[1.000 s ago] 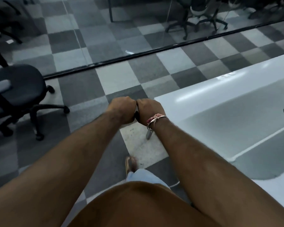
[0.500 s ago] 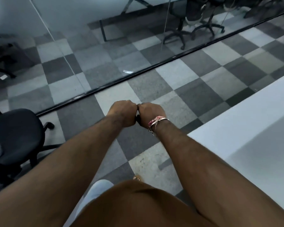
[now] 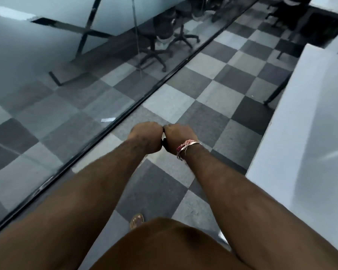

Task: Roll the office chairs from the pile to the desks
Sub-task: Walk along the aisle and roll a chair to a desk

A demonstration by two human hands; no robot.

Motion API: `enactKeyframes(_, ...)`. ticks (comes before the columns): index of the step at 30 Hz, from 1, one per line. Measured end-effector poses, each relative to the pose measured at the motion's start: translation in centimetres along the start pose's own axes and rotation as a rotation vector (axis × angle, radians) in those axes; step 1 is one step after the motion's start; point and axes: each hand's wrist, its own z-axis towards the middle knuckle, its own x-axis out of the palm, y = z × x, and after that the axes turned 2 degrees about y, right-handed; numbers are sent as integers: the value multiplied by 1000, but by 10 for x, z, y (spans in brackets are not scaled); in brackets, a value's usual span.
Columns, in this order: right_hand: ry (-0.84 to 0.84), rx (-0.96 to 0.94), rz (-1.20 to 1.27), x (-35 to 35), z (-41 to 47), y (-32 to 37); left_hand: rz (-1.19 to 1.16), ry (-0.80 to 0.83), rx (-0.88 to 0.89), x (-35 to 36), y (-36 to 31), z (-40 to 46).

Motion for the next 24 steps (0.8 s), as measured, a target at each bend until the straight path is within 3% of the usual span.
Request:
enactKeyframes(11, -2, 260, 12, -8, 126, -113, 71, 0, 276, -47, 4, 200)
enactKeyframes(24, -92, 345, -27, -79, 299, -388, 13, -131, 387, -177, -83, 506)
